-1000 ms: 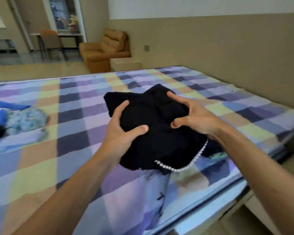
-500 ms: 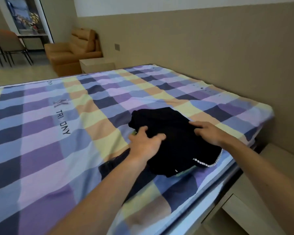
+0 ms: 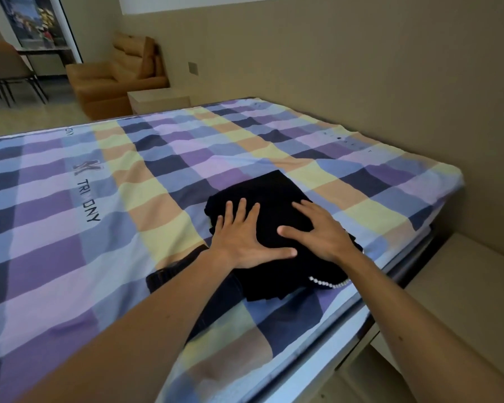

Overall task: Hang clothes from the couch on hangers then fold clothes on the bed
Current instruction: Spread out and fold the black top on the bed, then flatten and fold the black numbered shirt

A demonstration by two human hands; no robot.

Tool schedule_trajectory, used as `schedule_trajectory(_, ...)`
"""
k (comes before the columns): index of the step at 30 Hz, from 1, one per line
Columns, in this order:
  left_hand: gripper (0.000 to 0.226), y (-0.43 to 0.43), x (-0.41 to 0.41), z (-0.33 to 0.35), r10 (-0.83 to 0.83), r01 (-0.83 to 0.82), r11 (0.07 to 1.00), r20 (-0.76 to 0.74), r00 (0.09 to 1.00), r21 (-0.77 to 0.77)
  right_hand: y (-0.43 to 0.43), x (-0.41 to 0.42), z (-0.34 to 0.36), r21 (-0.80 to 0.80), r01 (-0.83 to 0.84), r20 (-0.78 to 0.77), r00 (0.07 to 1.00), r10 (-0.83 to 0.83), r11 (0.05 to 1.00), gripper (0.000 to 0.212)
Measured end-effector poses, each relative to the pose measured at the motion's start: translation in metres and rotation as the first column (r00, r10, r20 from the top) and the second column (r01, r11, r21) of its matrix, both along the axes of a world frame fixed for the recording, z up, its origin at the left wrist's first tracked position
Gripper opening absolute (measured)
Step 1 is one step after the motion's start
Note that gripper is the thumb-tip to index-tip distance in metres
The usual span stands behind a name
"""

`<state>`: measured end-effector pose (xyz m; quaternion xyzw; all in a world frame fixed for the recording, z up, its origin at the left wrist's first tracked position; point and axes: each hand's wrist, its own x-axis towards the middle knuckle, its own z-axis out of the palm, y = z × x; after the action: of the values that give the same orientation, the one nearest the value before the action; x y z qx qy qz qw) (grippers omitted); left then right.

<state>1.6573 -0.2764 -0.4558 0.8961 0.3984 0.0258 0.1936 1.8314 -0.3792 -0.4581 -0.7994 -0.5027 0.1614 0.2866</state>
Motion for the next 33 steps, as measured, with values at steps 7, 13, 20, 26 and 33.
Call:
schedule_trajectory(7, 0.122, -0.009, -0.008, 0.003, 0.024, -0.016, 0.999, 0.195, 0.980, -0.043, -0.002, -0.005, 0.011, -0.001, 0.020, -0.031, 0.999, -0.020, 1.000, 0.087)
schedule_trajectory(13, 0.083, -0.029, -0.069, 0.046, 0.155, -0.072, 0.987, 0.720, 0.676, -0.145, -0.001, -0.050, 0.056, 0.310, 0.087, -0.347, 0.938, 0.027, 0.947, 0.068)
schedule_trajectory(20, 0.058, -0.066, -0.204, 0.063, 0.285, -0.240, 0.953, 0.817, 0.502, -0.186, 0.022, -0.194, 0.080, 0.511, -0.034, -0.402, 0.874, 0.273, 0.859, 0.066)
schedule_trajectory(26, 0.042, -0.094, -0.334, 0.065, 0.408, -0.448, 0.868, 0.824, 0.394, -0.215, 0.044, -0.340, 0.095, 0.539, -0.208, -0.365, 0.816, 0.448, 0.817, 0.062)
schedule_trajectory(33, 0.033, -0.117, -0.480, 0.038, 0.500, -0.604, 0.763, 0.801, 0.329, -0.229, 0.050, -0.494, 0.069, 0.437, -0.410, -0.356, 0.739, 0.572, 0.801, 0.067)
